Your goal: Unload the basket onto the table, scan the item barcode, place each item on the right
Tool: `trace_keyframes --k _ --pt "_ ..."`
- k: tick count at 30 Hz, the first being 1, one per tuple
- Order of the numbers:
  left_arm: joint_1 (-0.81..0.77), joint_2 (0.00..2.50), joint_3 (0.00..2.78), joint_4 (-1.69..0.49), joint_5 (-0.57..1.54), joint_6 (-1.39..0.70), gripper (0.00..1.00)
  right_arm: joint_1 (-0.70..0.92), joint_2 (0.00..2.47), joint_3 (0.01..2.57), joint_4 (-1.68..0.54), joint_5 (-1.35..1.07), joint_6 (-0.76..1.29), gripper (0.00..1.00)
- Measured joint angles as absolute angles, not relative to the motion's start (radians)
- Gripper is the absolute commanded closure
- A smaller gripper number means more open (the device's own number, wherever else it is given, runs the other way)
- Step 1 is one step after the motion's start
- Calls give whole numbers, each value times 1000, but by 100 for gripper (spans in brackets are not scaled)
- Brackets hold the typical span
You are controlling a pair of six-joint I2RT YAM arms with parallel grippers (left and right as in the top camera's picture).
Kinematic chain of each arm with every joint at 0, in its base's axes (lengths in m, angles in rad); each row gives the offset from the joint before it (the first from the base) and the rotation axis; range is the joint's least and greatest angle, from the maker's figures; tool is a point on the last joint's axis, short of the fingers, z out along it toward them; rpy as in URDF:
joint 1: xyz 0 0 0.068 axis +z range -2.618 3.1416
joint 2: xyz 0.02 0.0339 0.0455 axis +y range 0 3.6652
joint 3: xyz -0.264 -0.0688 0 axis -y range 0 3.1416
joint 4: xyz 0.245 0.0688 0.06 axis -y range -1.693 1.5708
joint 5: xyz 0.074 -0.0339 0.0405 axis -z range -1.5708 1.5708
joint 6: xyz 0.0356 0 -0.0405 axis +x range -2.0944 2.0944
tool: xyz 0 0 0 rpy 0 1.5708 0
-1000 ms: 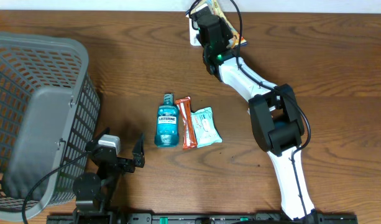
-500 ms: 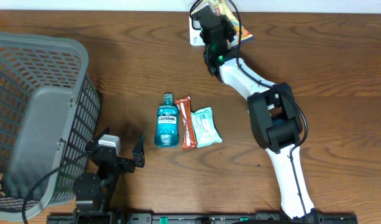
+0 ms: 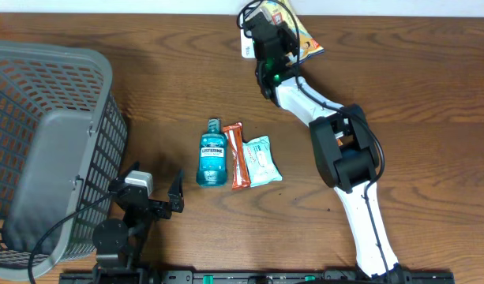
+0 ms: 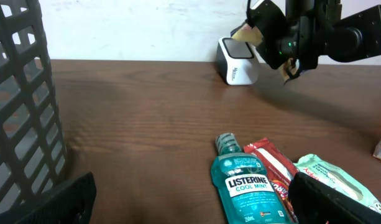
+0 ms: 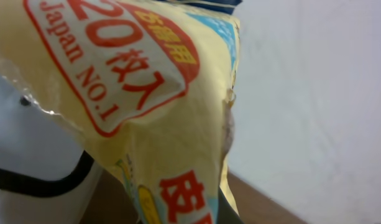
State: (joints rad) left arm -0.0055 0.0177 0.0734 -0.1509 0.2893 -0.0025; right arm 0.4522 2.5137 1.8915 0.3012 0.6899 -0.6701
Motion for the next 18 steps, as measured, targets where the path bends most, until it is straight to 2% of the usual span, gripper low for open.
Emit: trace_keyframes --k 7,18 --pt "-6 18 73 -151 289 -2 2 487 2514 1892 320 688 -848 99" --pt "-6 18 73 -151 289 -2 2 479 2538 1892 398 761 -1001 99"
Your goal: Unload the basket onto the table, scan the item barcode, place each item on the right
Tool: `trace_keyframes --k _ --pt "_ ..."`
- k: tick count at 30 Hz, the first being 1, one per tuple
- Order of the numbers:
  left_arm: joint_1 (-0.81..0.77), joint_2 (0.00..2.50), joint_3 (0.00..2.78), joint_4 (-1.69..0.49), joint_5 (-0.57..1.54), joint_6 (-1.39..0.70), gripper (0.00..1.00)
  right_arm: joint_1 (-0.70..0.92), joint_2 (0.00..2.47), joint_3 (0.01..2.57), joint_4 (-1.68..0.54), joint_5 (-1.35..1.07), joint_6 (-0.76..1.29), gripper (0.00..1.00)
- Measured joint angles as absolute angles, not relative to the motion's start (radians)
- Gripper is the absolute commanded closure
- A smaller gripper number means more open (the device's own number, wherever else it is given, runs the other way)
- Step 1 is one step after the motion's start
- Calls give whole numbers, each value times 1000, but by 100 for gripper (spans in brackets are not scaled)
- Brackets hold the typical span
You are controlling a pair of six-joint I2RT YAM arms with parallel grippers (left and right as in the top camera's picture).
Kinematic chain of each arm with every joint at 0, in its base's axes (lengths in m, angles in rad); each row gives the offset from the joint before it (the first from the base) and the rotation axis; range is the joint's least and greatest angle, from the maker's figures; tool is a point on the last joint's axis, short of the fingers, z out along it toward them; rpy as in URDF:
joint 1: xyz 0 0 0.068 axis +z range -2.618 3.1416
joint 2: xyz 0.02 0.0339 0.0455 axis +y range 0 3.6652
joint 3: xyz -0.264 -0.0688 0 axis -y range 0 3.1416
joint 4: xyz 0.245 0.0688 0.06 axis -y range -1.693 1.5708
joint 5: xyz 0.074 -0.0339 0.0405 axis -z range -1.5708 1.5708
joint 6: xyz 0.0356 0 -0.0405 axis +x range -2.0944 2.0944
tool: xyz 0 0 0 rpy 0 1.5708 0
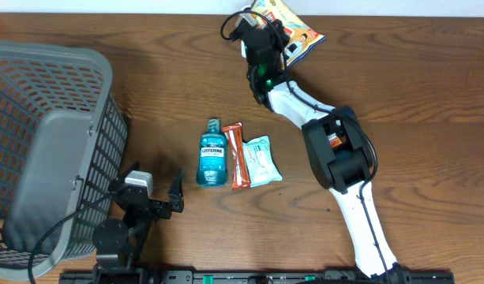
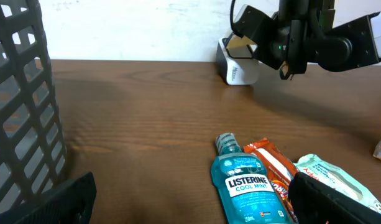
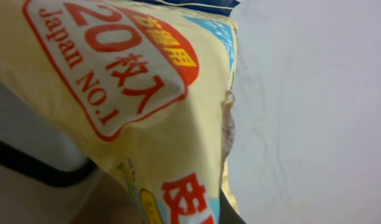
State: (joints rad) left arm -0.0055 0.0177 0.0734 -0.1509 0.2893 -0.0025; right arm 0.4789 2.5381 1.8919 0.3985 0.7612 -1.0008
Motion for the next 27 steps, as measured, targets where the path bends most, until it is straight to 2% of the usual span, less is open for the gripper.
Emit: trace_keyframes --k 6,12,15,20,27 --pt "-6 18 73 -151 289 -2 2 475 2547 1892 502 797 -1085 99" --pt "-6 18 73 -151 289 -2 2 475 2546 1898 749 860 -1179 99" --pt "-6 18 73 -150 289 -2 2 474 2546 1905 678 865 -1197 99" --pt "-6 18 73 -151 289 -2 2 474 2546 1904 414 843 -1161 99" --pt "-6 18 73 -151 289 -2 2 475 2546 1904 457 894 -1082 99"
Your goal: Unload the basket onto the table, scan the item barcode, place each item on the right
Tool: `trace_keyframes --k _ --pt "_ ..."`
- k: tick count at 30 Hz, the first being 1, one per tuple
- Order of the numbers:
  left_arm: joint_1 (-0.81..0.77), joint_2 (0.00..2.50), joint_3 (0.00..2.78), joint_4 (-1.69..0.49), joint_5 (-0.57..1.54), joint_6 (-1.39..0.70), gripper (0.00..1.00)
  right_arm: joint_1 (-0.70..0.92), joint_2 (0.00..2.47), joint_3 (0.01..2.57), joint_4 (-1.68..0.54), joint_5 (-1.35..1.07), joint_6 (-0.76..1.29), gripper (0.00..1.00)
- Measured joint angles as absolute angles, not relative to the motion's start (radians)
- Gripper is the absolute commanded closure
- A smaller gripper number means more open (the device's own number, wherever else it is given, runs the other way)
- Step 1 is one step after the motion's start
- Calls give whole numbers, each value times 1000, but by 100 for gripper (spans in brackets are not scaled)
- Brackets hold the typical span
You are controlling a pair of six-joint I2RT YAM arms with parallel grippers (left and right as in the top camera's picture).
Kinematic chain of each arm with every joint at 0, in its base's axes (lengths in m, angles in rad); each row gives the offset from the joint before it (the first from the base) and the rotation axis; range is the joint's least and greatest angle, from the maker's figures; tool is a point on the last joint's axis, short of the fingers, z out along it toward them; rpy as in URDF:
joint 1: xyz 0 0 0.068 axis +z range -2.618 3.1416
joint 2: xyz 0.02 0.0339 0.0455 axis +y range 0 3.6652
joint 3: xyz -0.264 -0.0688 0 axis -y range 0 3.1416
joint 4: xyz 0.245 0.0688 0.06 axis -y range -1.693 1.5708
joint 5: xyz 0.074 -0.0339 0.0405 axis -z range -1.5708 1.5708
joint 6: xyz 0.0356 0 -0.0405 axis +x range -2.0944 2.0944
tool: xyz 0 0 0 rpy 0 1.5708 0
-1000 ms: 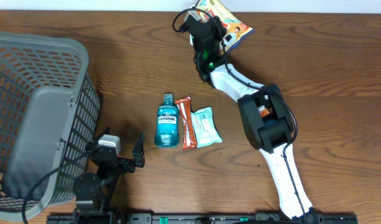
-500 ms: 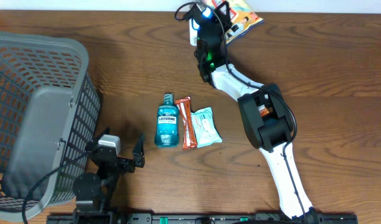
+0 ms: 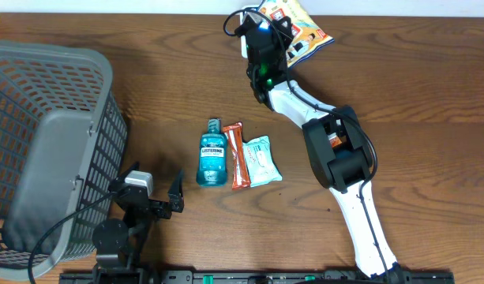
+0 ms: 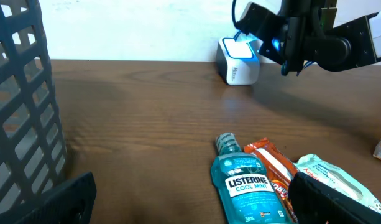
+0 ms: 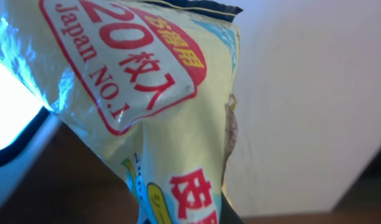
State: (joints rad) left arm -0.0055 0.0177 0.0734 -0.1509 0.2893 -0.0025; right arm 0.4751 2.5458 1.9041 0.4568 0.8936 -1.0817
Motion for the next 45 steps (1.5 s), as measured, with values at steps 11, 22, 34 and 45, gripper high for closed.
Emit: trace_keyframes --k 11,22,34,45 --pt "-6 18 73 -151 289 -2 2 348 2389 1904 276 1171 -1012 99" --pt "-6 18 73 -151 289 -2 2 -139 2326 1909 -521 1131 -562 99" --pt "-6 18 73 -150 289 -2 2 -498 2328 1908 -648 918 -235 23" --pt "-6 18 73 -151 289 -2 2 -446 2238 1904 -733 612 -64 1"
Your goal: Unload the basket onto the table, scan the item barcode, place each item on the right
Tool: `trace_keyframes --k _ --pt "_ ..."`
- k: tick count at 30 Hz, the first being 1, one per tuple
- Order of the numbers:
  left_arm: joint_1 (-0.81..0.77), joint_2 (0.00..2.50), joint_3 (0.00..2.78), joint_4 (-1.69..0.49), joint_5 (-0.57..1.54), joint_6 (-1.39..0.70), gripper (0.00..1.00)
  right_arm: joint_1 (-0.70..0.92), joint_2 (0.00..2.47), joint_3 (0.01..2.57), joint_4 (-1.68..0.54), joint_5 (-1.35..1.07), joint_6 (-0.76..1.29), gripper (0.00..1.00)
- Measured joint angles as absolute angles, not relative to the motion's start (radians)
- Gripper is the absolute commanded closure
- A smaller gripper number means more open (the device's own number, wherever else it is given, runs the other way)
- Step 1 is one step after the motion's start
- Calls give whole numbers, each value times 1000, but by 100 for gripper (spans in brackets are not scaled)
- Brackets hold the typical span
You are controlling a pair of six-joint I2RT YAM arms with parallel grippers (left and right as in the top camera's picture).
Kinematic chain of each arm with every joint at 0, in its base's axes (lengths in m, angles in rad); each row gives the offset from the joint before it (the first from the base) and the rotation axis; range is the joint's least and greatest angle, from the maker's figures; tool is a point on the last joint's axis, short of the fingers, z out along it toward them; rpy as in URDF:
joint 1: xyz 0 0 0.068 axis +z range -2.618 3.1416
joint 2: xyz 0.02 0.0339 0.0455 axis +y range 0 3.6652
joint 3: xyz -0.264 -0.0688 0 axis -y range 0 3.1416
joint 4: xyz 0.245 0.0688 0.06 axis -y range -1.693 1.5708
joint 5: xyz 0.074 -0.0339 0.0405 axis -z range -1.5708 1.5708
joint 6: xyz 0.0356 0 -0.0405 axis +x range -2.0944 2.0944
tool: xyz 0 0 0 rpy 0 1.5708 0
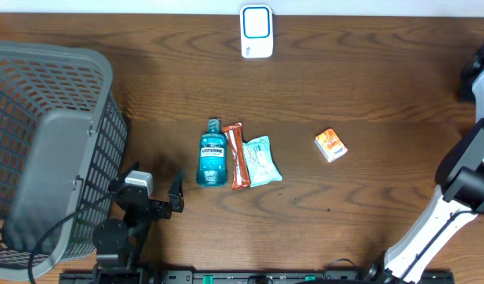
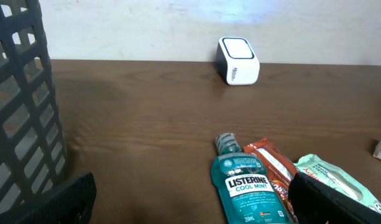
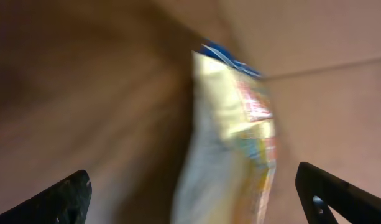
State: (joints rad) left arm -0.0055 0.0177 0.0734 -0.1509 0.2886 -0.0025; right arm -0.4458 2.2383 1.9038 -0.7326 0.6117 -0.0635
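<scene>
The white barcode scanner [image 1: 257, 21] stands at the table's back edge, also seen as scanner [image 2: 238, 60]. A blurred yellow snack packet [image 3: 230, 137] shows only in the right wrist view, below and between the wide-apart fingers of my right gripper [image 3: 202, 196], which is open and not touching it. The right arm [image 1: 470, 162] reaches along the overhead view's right edge; the packet is out of that view. My left gripper [image 2: 193, 205] rests open at the front left, just short of the Listerine bottle [image 2: 246, 186].
A grey mesh basket [image 1: 44, 150] fills the left side. In mid-table lie the Listerine bottle [image 1: 212, 162], a red bar [image 1: 238, 155] and a pale wipes pack [image 1: 263, 160] side by side. A small orange box [image 1: 331, 145] lies to their right.
My right arm has gone from the scanner to the far right edge of the table. Its gripper, then shut on the yellow packet, is now open with the packet loose below. The scanner stands uncovered.
My right gripper held the yellow packet at the scanner's face, first over it, then a little further back. Then the scanner glowed blue against the packet. Now the arm is at the right edge and has let the packet go. The left arm stayed still.
</scene>
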Motion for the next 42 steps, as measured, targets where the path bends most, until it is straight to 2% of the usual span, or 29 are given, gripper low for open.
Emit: trace_keyframes --k 6,9,17,23,26,30,31,35,38,42 --pt "-6 18 73 -151 289 -2 2 -349 1956 1902 -798 272 21 1" --pt "-6 18 73 -151 289 -2 2 -296 1802 1904 -856 184 99 1" --pt "-6 18 73 -151 289 -2 2 -229 1493 1913 -1104 126 469 1" --pt "-6 18 73 -151 289 -2 2 -226 1415 1914 -1450 81 584 1" --pt "-6 18 73 -151 289 -2 2 -210 1414 1856 -1512 71 605 1" --pt "-6 18 73 -151 289 -2 2 -141 1416 1671 -1431 33 611 1" --pt "-6 18 73 -151 289 -2 2 -121 1416 1613 -1385 14 611 8" --pt "-6 18 73 -151 289 -2 2 -27 1423 1317 -1110 -107 617 19" --pt "-6 18 73 -151 288 -2 2 47 1434 1108 -884 -184 624 21" --pt "-6 18 73 -150 288 -2 2 112 1436 931 -706 -226 661 21"
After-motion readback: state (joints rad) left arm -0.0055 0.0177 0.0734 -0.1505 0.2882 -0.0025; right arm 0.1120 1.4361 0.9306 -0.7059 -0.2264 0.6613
